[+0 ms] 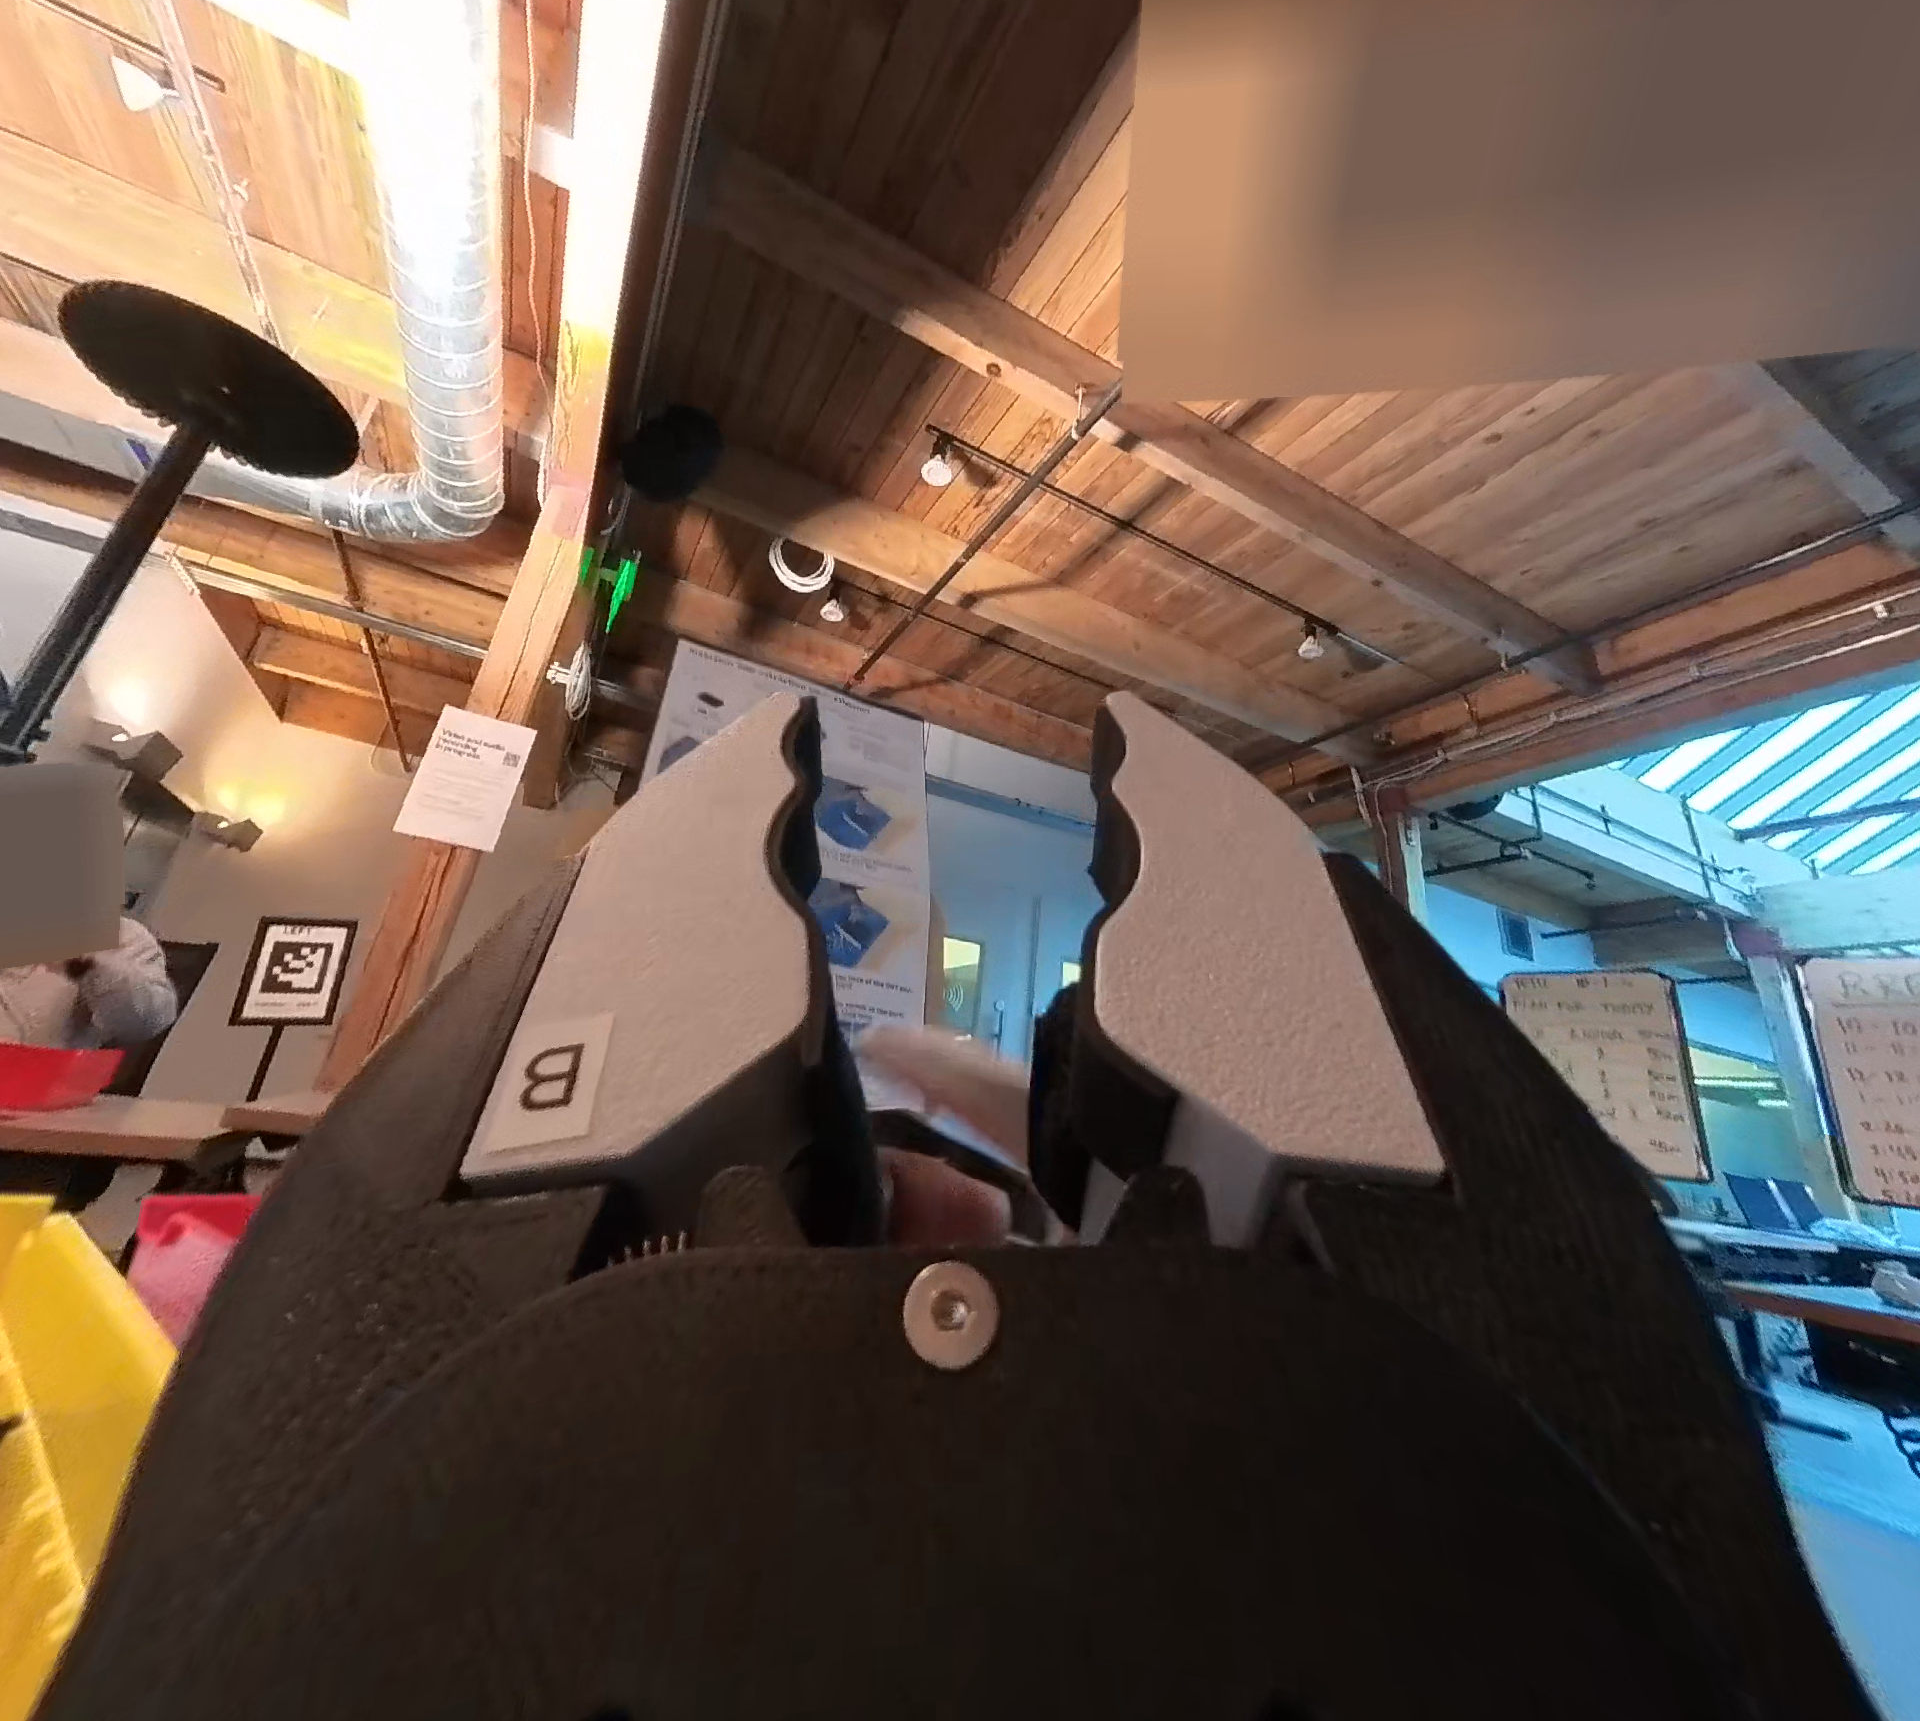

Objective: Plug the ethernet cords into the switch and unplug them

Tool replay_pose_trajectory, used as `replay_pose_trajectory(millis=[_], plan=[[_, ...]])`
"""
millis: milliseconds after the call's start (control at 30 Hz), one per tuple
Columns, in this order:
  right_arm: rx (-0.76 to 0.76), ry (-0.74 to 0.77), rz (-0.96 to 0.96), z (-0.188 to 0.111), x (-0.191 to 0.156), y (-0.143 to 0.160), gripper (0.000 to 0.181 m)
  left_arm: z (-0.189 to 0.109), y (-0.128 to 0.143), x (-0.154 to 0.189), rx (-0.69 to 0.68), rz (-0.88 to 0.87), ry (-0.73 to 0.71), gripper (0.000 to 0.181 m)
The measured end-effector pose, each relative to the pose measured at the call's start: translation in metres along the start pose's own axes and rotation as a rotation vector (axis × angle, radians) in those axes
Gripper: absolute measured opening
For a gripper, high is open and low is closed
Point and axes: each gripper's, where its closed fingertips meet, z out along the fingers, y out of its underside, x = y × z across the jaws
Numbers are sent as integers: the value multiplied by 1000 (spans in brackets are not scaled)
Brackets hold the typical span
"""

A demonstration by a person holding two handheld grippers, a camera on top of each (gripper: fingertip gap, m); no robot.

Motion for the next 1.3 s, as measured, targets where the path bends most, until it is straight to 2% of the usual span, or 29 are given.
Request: replay_pose_trajectory(millis=[100, 167, 233, 300, 367, 467, 533, 600, 667, 733, 867, 1000, 1067, 1167, 1233, 1300], plan=[[366, 45, 147, -27, 10, -55, 101, 3, -24, -8, 39, 43, -21, 49], [471, 53, 131, -37, 9, -70, 106, 5, -43, -25, 44, 125, -76, 50], [476, 42, 61, -37, -1, -72, 107, 7, -59, -57, -36, 265, -189, 54], [428, 22, -28, -31, -15, -64, 111, 3, -75, -98, -167, 435, -304, 65], [372, -20, -124, -23, -35, -52, 112, -13, -94, -135, -282, 559, -401, 84], [195, 1, -300, -6, -51, -14, 106, -48, -114, -187, -411, 684, -553, 98], [-1, 9, -378, 6, -54, 28, 107, -78, -93, -219, -627, 639, -619, 98], [-151, -8, -436, 13, -59, 62, 107, -115, -55, -240, -922, 523, -656, 98], [-169, 9, -541, 17, -63, 66, 98, -152, -27, -254, -1159, 485, -690, 98], [-225, 11, -618, 21, -65, 78, 85, -169, -12, -261, -1272, 499, -686, 96], [-393, 56, -684, 30, -56, 101, 62, -172, 1, -257, -1296, 439, -644, 84], [-535, 77, -669, 33, -45, 119, 53, -176, -11, -262, -1269, 453, -673, 24], [-579, 78, -675, 32, -43, 125, 37, -181, -21, -266, -1282, 502, -711, 7], [-644, 99, -665, 31, -36, 132, 35, -184, -26, -256, -1351, 505, -698, 7], [-686, 106, -654, 29, -32, 137, 32, -189, -30, -251, -1428, 577, -694, 8], [-714, 136, -656, 28, -26, 138, 18, -190, -31, -250, -1450, 601, -687, 10]])
